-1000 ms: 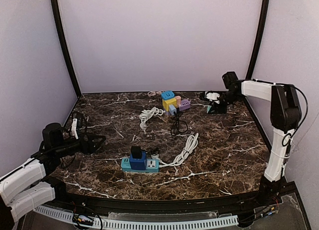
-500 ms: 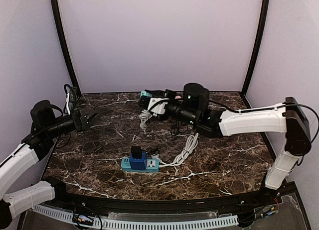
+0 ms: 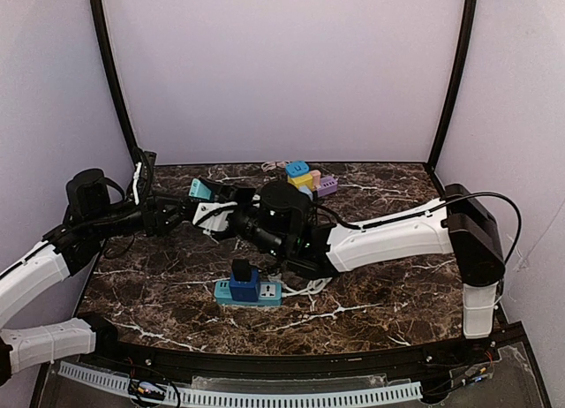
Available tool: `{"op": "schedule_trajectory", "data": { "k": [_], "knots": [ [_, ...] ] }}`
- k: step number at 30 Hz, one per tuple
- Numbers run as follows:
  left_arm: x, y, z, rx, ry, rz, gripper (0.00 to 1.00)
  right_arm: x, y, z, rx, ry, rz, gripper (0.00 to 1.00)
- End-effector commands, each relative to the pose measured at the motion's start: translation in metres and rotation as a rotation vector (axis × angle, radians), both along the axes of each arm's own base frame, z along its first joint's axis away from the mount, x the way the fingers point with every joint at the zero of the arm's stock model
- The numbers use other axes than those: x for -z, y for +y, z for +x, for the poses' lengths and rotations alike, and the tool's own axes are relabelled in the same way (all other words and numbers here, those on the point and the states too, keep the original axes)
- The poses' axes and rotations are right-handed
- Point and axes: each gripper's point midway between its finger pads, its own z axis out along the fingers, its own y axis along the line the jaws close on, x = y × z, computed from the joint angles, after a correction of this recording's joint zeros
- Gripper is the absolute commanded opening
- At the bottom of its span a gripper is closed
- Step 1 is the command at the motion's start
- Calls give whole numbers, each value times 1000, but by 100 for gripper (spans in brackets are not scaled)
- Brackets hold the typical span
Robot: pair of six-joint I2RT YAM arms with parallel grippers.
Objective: Insert the plug
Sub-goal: Pick up the plug from the center of the board.
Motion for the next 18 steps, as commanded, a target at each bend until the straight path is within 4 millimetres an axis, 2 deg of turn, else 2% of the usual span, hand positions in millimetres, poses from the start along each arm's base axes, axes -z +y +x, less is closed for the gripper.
{"op": "schedule_trajectory", "data": {
  "k": [1,6,10,12,14,16,18],
  "knots": [
    [-9,2,5,-25,-79,34,64,-12,13,-13,-38,31,87,0],
    [-14,-1,4,-10,-88,11,58,-2,26,-22,-68,36,60,0],
    [-11,-1,3,-7,-85,14,54,2,28,-24,-81,37,50,0],
    [-8,0,4,-15,-80,21,47,0,28,-28,-99,39,52,0],
    [-3,1,4,-18,-74,30,31,-2,29,-30,-103,39,54,0],
    [1,1,2,-12,-69,41,21,-5,27,-29,-100,35,59,0],
    [6,1,0,-6,-61,53,17,-6,26,-29,-96,32,60,0]
  ]
}}
